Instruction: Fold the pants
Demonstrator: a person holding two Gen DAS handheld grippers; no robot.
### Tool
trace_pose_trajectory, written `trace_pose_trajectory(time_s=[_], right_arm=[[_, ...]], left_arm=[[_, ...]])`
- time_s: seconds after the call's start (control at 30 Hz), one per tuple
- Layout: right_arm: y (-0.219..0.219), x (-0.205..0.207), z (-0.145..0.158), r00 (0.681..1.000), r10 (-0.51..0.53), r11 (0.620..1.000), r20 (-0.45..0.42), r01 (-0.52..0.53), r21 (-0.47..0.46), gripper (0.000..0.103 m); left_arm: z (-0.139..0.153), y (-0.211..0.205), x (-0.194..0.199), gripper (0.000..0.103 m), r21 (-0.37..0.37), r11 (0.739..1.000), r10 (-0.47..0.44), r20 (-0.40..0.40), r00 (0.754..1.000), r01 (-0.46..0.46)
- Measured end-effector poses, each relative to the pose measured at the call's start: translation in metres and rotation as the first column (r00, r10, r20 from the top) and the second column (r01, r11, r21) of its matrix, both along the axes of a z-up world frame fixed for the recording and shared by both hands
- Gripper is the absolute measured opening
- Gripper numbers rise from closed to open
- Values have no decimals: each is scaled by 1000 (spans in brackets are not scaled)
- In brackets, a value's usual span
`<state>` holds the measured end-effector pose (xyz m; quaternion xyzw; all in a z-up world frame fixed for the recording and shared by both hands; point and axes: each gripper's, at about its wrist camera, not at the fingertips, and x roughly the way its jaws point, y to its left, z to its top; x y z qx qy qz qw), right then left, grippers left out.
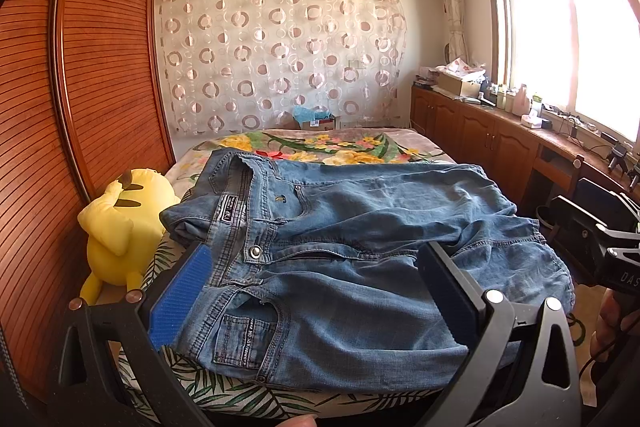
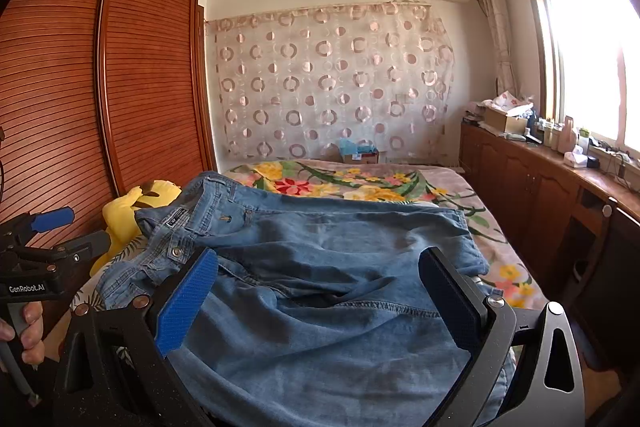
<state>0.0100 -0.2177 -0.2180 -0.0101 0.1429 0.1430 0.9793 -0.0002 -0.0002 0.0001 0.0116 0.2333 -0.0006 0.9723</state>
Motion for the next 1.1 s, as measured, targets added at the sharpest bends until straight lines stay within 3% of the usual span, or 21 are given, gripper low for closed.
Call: trace_pose_trajectory(time_s=[1.1], right_arm=[[-3, -1, 1, 1000, -6, 1000, 2, 6, 18, 101]], left_arm=[[0, 0, 0, 103, -2, 1000, -1, 6, 1000, 1]])
